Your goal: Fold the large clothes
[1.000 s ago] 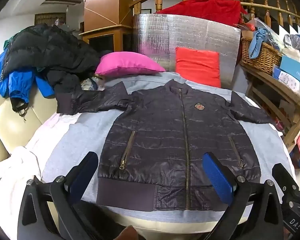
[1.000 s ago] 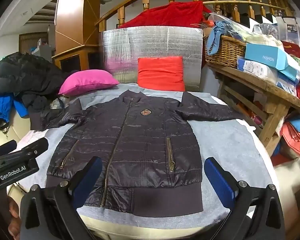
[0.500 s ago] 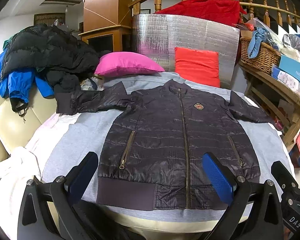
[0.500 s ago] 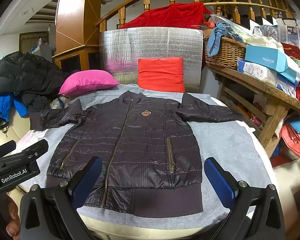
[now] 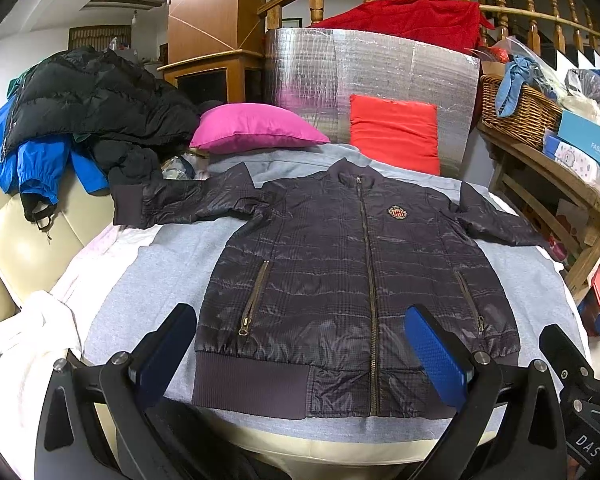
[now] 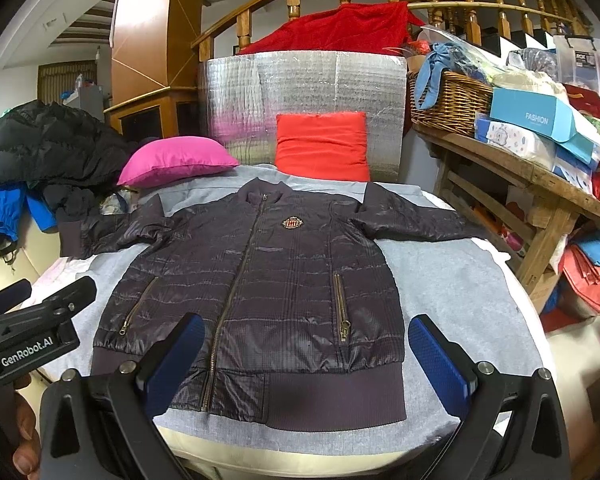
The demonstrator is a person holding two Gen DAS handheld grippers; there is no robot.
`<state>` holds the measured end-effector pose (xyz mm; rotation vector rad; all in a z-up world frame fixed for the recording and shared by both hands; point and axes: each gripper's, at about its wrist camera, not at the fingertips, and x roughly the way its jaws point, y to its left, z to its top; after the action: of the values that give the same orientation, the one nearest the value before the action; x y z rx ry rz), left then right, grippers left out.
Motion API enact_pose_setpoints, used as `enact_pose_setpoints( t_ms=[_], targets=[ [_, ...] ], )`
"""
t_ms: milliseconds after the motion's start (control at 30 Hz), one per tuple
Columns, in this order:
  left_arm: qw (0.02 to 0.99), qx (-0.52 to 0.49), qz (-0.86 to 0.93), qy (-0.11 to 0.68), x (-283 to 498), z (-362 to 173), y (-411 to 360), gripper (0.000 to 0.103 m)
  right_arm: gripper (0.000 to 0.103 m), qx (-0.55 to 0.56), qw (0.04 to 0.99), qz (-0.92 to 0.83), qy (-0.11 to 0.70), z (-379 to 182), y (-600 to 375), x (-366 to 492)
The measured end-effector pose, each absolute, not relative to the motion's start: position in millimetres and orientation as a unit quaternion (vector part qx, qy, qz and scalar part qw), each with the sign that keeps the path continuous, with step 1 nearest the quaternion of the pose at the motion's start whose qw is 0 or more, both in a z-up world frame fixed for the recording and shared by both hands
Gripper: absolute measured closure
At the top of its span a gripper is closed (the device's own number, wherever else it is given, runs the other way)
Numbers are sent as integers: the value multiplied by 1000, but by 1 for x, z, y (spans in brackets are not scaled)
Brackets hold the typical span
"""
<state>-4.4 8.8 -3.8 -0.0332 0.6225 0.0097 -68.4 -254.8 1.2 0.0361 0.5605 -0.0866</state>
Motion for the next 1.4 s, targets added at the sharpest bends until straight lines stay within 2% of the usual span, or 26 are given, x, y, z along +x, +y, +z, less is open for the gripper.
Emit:
enact_pose_setpoints(
  t_ms=[1400],
  targets=[
    [953,-13,5,303,-6,-5,7,0,0,15,958,-45,283,-2,-252,-70]
  ],
)
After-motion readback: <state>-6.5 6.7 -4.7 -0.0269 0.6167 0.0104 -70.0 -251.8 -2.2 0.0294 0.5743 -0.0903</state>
